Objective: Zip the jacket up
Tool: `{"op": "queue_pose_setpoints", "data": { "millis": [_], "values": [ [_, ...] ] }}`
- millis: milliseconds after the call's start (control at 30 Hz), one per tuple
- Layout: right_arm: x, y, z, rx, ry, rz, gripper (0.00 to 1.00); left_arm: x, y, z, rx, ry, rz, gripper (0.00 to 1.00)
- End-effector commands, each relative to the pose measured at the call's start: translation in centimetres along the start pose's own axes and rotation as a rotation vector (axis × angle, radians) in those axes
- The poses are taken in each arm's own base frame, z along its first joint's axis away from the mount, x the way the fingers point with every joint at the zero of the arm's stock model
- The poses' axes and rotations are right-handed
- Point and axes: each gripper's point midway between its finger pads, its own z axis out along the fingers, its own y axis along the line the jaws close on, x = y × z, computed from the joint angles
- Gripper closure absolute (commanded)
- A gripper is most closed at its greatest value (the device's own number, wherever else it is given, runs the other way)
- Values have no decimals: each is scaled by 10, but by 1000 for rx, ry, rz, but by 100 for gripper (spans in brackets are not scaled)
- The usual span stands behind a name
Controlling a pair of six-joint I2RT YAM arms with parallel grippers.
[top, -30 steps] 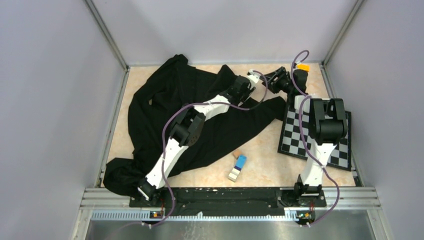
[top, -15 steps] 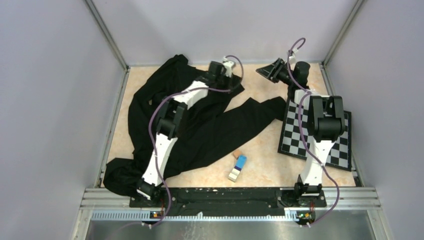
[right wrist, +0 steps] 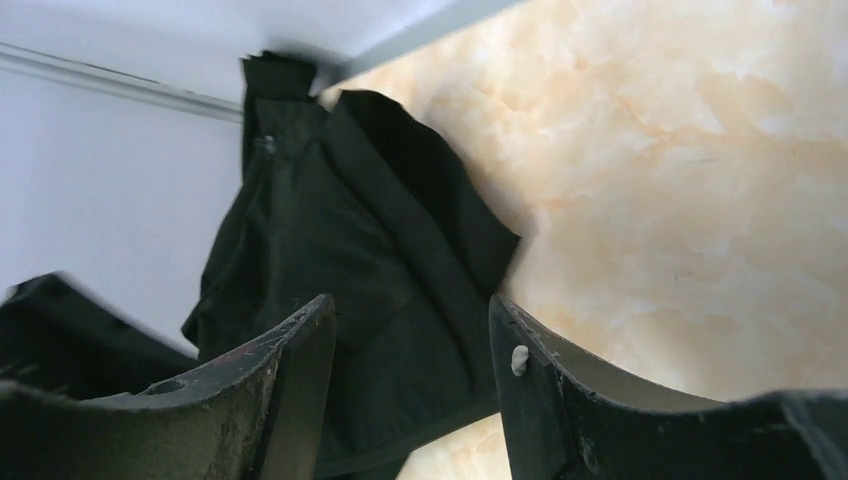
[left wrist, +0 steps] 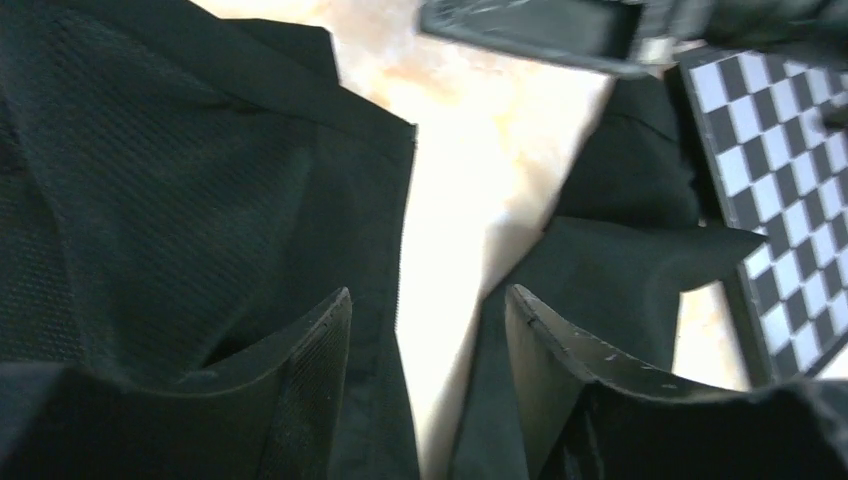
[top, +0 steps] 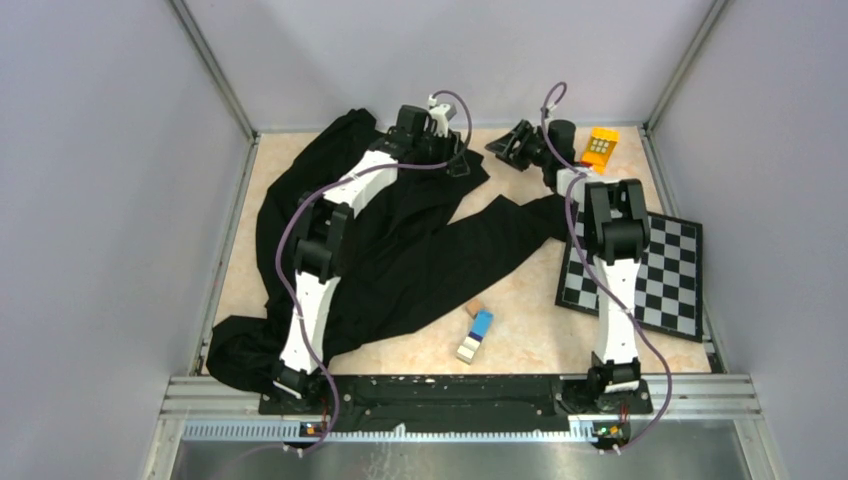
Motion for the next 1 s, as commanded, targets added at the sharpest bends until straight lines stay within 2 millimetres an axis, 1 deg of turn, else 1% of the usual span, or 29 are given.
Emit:
{"op": "queue_pose_setpoints", "data": {
  "millis": [0, 67, 167, 200, 267, 367, 467, 533, 633, 700, 733, 767, 867, 967],
  "values": [
    [5, -23, 18, 57, 32, 51, 43, -29, -35, -37, 70, -45, 16, 32],
    [11, -25, 28, 38, 55, 52, 43, -30, -39, -44, 72, -46, 10, 19],
    [30, -36, 47, 38, 126, 29, 44, -30, -43, -50, 77, -49, 9, 13],
    [34, -36, 51, 29, 142, 18, 44, -29, -44, -52, 77, -49, 9, 10],
    [43, -32, 58, -8, 173, 20, 46, -28, -45, -55, 72, -48, 17, 5],
    [60, -15, 61, -66, 218, 29, 49, -28, -41, -58, 49, -50, 53, 3],
    [69, 5, 57, -101, 238, 21, 50, -27, -32, -59, 6, -49, 107, 1],
    [72, 12, 53, -106, 242, 24, 53, -28, -27, -59, -17, -53, 134, 1],
    [74, 20, 44, -113, 263, 51, 65, -29, -21, -59, -44, -62, 173, 1],
    [72, 29, 38, -120, 264, 68, 74, -27, -15, -57, -60, -66, 199, 1],
    [69, 38, 32, -126, 259, 69, 77, -26, -12, -56, -69, -65, 207, 1],
    [67, 44, 28, -128, 255, 69, 78, -25, -10, -54, -74, -62, 215, 1],
    [63, 55, 16, -129, 239, 68, 74, -22, -6, -50, -87, -56, 257, 1],
    [63, 61, 11, -125, 236, 103, 74, -17, -11, -44, -82, -50, 335, 1]
  ]
}}
